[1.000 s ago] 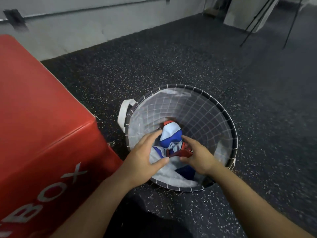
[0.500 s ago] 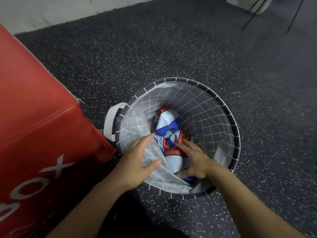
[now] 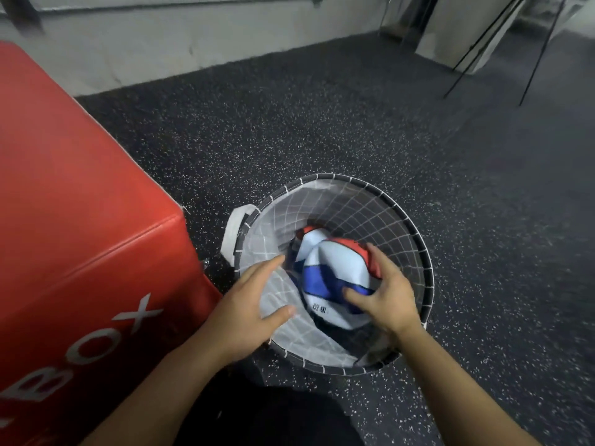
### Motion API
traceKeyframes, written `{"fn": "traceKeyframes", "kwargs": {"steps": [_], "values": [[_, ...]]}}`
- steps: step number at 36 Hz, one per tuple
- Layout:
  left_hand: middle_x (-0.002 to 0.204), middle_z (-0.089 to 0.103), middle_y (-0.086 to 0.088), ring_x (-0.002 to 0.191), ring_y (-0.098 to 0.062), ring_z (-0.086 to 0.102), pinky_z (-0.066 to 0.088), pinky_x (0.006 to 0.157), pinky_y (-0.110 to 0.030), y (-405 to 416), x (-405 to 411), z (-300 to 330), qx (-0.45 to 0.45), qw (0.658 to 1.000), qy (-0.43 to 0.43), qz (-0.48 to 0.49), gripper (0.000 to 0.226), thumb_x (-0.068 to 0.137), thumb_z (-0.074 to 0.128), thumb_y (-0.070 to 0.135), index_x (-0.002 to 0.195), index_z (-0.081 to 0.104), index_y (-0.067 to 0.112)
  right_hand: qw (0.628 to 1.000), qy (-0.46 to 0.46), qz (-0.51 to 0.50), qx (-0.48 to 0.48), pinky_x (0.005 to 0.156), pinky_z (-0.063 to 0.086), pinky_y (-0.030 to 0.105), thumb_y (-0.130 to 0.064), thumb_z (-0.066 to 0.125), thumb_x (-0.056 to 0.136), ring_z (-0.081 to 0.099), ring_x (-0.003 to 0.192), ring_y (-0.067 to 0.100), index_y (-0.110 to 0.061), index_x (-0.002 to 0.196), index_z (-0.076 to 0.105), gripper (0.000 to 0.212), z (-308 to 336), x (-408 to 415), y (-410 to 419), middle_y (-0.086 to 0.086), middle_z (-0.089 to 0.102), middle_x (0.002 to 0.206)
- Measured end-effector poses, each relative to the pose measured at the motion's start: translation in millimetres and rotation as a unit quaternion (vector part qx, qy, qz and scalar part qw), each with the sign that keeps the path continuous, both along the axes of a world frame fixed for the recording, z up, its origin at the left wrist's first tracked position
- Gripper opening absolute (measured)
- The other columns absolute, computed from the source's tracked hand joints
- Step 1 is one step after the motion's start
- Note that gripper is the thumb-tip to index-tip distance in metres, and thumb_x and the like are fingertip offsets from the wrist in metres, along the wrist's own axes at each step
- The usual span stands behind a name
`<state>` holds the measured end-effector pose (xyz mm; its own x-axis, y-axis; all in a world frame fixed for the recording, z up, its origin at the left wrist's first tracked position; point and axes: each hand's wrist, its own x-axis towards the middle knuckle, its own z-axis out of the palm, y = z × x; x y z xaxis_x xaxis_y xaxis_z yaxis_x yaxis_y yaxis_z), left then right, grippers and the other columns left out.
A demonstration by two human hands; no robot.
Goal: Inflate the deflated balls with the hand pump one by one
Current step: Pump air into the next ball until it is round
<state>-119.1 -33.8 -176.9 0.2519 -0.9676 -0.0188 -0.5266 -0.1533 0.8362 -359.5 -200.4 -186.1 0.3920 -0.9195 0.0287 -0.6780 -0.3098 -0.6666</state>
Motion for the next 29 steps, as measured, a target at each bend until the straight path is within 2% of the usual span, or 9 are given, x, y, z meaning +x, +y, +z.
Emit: {"fn": "traceKeyframes", "kwargs": {"steps": [3,6,12,17,19,23,25,27,29], "values": [[0.152,0.037,0.026,0.142,0.011,0.037,0.037,0.122,-0.035,6.5,4.1,19.0,-0.020,1.000,-0.005,0.000,0.083,0.091,0.079,0.038,0.159,0.033,0.044,0.991,-0.129,-0.022,0.016,0.114,0.046,0.037,-0.051,0.092,0.063,0.059,0.128,0.009,-0.032,0.155,0.045,0.105,32.2,4.4,3.0,-0.008,0.062,0.143],[0.157,0.033,0.026,0.145,0.008,0.035,0.037,0.123,-0.037,17.0,8.4,47.1,-0.048,0.999,-0.024,-0.006,0.084,0.091,0.077,0.045,0.159,0.029,0.050,0.975,-0.217,-0.014,0.053,0.115,0.047,0.042,-0.050,0.093,0.065,0.061,0.126,0.003,-0.033,0.153,0.048,0.101,69.3,13.7,11.5,-0.012,0.065,0.138],[0.161,0.029,0.030,0.147,0.008,0.033,0.039,0.121,-0.039,55.3,29.4,116.7,-0.113,0.991,-0.070,0.019,0.092,0.087,0.078,0.054,0.160,0.020,0.053,0.941,-0.316,0.048,0.116,0.111,0.050,0.052,-0.051,0.095,0.065,0.064,0.129,0.014,-0.034,0.148,0.053,0.094,139.5,49.9,55.9,-0.008,0.067,0.139],[0.162,0.031,0.025,0.149,0.004,0.033,0.041,0.120,-0.042,117.3,56.5,168.2,-0.161,0.979,-0.096,0.074,0.094,0.082,0.071,0.068,0.160,0.022,0.052,0.916,-0.352,0.102,0.160,0.107,0.053,0.048,-0.051,0.092,0.063,0.068,0.123,0.014,-0.037,0.145,0.055,0.091,191.5,96.5,120.5,-0.008,0.070,0.134],[0.162,0.031,0.025,0.149,0.003,0.033,0.042,0.119,-0.041,144.2,67.0,184.6,-0.173,0.975,-0.105,0.090,0.094,0.081,0.071,0.068,0.160,0.024,0.049,0.906,-0.365,0.116,0.181,0.104,0.056,0.049,-0.046,0.090,0.066,0.072,0.117,0.017,-0.033,0.144,0.057,0.085,206.5,115.1,143.8,-0.006,0.073,0.128],[0.161,0.029,0.031,0.150,0.005,0.030,0.039,0.121,-0.039,221.9,96.8,218.4,-0.196,0.958,-0.149,0.144,0.098,0.081,0.074,0.067,0.162,0.024,0.044,0.885,-0.366,0.153,0.245,0.085,0.058,0.037,-0.032,0.081,0.087,0.075,0.104,0.013,-0.032,0.131,0.065,0.047,238.2,168.4,209.4,-0.008,0.078,0.116],[0.161,0.027,0.032,0.150,0.008,0.027,0.036,0.123,-0.035,262.1,112.0,232.1,-0.194,0.949,-0.175,0.175,0.100,0.079,0.075,0.069,0.162,0.022,0.046,0.864,-0.354,0.177,0.313,0.082,0.057,0.037,-0.035,0.070,0.095,0.076,0.104,0.020,-0.028,0.128,0.068,0.034,247.8,195.3,241.6,-0.001,0.078,0.116],[0.159,0.025,0.036,0.149,0.008,0.028,0.035,0.122,-0.031,301.4,125.1,242.3,-0.190,0.942,-0.190,0.200,0.103,0.078,0.081,0.064,0.160,0.021,0.048,0.840,-0.335,0.191,0.381,0.083,0.053,0.038,-0.044,0.067,0.092,0.074,0.100,0.027,-0.023,0.124,0.073,0.039,253.7,222.0,274.3,0.006,0.079,0.115],[0.155,0.020,0.044,0.149,0.011,0.026,0.033,0.122,-0.026,337.7,137.5,246.3,-0.189,0.936,-0.196,0.224,0.107,0.074,0.088,0.059,0.157,0.020,0.052,0.817,-0.321,0.200,0.436,0.088,0.044,0.042,-0.055,0.072,0.083,0.064,0.099,0.032,-0.018,0.120,0.078,0.053,257.6,248.4,304.6,0.010,0.077,0.115]]}}
